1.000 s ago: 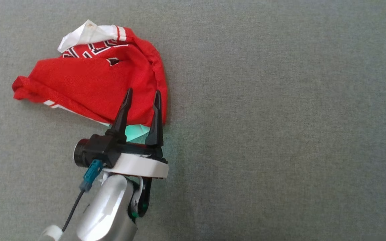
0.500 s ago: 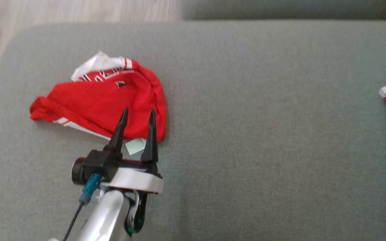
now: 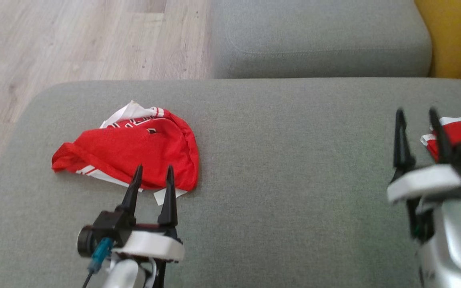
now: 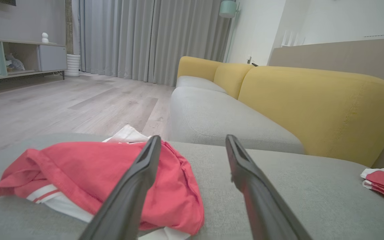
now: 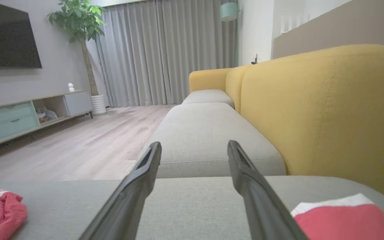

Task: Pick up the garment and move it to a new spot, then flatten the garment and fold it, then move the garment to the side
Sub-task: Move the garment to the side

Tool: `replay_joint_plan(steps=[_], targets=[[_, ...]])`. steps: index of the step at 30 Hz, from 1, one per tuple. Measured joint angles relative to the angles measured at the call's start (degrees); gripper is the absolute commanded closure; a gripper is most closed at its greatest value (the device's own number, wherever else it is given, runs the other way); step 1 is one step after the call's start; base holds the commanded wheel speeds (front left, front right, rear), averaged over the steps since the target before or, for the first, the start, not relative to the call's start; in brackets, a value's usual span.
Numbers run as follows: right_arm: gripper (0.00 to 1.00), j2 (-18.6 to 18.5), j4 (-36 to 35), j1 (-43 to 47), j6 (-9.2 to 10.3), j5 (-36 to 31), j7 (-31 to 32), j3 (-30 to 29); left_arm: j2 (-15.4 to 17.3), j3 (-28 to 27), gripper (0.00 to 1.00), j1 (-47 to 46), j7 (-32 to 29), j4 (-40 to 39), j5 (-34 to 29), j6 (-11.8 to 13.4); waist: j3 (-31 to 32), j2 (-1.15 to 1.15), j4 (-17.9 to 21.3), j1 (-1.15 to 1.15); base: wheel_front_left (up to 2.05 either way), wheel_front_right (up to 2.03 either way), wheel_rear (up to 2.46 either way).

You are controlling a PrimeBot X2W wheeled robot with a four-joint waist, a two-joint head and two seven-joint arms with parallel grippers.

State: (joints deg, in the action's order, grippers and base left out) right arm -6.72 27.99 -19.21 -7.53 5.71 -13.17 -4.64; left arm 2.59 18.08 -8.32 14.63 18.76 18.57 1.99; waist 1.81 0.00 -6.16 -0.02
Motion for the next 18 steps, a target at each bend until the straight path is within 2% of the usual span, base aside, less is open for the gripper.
replay_joint_plan(steps=[4,9,18], targets=[[0.00,1.94,-4.99,8.12,0.00,3.76,-0.55,2.19,0.07,-0.46,0.00,1.65,-0.01,0.62,0.01,0.01,0.82,0.00,0.09,0.01,0.00,0.00,0.00],[0.00,3.71,-8.78,19.11,0.00,5.23,-1.03,3.59,0.12,-1.35,0.00,4.05,-0.01,0.86,0.37,0.37,1.33,0.00,0.38,0.01,0.00,0.00,0.00],[0.00,4.11,-12.46,21.59,0.00,6.91,-1.04,5.57,0.18,-1.45,0.00,5.21,-0.01,0.54,0.60,0.54,1.47,0.00,0.72,0.02,0.00,0.00,0.00]])
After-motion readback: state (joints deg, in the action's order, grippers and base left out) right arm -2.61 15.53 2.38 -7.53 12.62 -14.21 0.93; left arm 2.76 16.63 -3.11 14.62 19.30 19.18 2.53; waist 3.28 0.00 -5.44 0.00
